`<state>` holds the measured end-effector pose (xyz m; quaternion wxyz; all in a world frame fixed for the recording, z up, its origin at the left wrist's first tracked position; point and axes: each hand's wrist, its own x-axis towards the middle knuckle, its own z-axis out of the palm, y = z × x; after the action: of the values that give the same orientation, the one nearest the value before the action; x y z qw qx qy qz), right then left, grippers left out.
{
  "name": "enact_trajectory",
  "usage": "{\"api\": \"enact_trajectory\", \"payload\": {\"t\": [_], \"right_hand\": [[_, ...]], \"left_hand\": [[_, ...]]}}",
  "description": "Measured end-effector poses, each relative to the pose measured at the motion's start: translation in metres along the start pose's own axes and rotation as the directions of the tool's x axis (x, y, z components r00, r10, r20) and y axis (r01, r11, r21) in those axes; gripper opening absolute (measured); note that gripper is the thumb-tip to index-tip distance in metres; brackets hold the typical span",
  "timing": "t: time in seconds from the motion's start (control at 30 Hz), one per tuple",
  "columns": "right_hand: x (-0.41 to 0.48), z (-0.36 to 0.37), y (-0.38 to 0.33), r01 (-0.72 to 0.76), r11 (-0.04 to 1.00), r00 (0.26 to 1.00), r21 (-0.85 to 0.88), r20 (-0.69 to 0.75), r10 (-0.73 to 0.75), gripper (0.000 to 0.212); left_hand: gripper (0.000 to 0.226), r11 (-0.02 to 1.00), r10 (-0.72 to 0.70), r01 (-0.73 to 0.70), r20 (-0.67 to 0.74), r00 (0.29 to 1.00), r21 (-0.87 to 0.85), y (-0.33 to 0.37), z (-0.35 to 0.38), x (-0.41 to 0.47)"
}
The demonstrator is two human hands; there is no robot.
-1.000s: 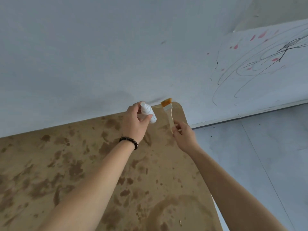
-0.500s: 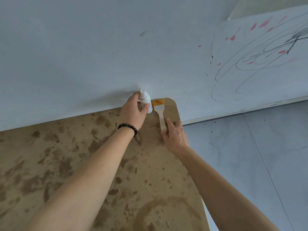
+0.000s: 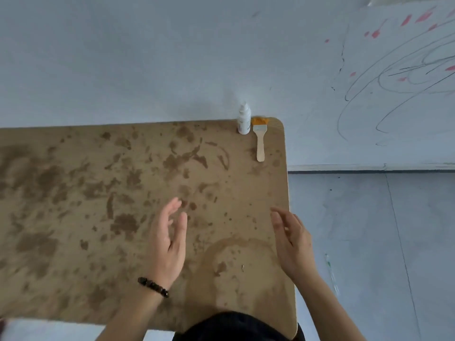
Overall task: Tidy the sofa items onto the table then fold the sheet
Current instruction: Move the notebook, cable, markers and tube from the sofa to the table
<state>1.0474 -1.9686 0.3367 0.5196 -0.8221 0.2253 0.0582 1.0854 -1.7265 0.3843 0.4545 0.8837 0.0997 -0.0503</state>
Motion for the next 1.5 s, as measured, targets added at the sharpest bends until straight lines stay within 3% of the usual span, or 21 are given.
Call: {"api": "enact_trajectory", "payload": {"t": [0.1, 0.17, 0.33, 0.43, 0.57, 0.83, 0.97, 1.07, 1.17, 1.27, 1.4, 1.5], "right_hand": [[-0.053, 0.006, 0.007, 0.008, 1.0, 0.993, 0.019, 0.116, -0.01, 0.031], [-0.082, 0.012, 0.004, 0.088, 0.996, 0.974, -0.033, 0.212, -0.079, 0.034], [-0.133, 0.035, -0.022, 0.305, 0.946, 0.895, -0.114, 0.374, -0.243, 0.045], [-0.158, 0.059, -0.041, 0.428, 0.895, 0.823, -0.126, 0.464, -0.328, 0.046], [-0.235, 0.118, -0.063, 0.631, 0.77, 0.65, -0.091, 0.604, -0.461, 0.05], [-0.449, 0.262, -0.081, 0.778, 0.622, 0.326, 0.09, 0.789, -0.521, 0.039], [-0.536, 0.32, -0.087, 0.831, 0.524, 0.12, 0.187, 0.859, -0.497, 0.039], [-0.582, 0.367, -0.086, 0.857, 0.466, 0.018, 0.221, 0.89, -0.455, 0.041], [-0.62, 0.423, -0.082, 0.855, 0.46, -0.029, 0.241, 0.906, -0.421, 0.042], [-0.658, 0.494, -0.08, 0.835, 0.497, -0.03, 0.235, 0.922, -0.385, 0.046], [-0.716, 0.605, -0.1, 0.806, 0.538, -0.044, 0.248, 0.93, -0.364, 0.049], [-0.771, 0.682, -0.14, 0.807, 0.512, -0.099, 0.293, 0.923, -0.372, 0.049]], "left_hand": [[0.042, 0.985, -0.171, 0.164, -0.136, 0.976, -0.061, -0.017, -0.032, -0.088], [0.047, 0.969, -0.245, 0.229, -0.253, 0.936, -0.091, -0.024, -0.056, -0.137], [0.052, 0.948, -0.318, 0.281, -0.51, 0.799, -0.151, -0.056, -0.116, -0.231], [0.05, 0.943, -0.33, 0.27, -0.613, 0.718, -0.193, -0.08, -0.146, -0.275], [0.05, 0.913, -0.407, 0.243, -0.719, 0.564, -0.327, -0.131, -0.186, -0.379], [0.046, 0.806, -0.587, 0.213, -0.79, 0.176, -0.552, -0.237, -0.263, -0.598], [0.045, 0.779, -0.608, 0.196, -0.794, -0.001, -0.596, -0.276, -0.298, -0.669], [0.047, 0.742, -0.634, 0.196, -0.766, -0.104, -0.641, -0.31, -0.321, -0.701], [0.048, 0.7, -0.662, 0.208, -0.73, -0.168, -0.683, -0.35, -0.349, -0.722], [0.048, 0.678, -0.669, 0.234, -0.717, -0.196, -0.697, -0.4, -0.39, -0.736], [0.047, 0.66, -0.667, 0.267, -0.712, -0.221, -0.702, -0.468, -0.478, -0.754], [0.045, 0.668, -0.647, 0.27, -0.72, -0.25, -0.694, -0.501, -0.558, -0.769]]}}
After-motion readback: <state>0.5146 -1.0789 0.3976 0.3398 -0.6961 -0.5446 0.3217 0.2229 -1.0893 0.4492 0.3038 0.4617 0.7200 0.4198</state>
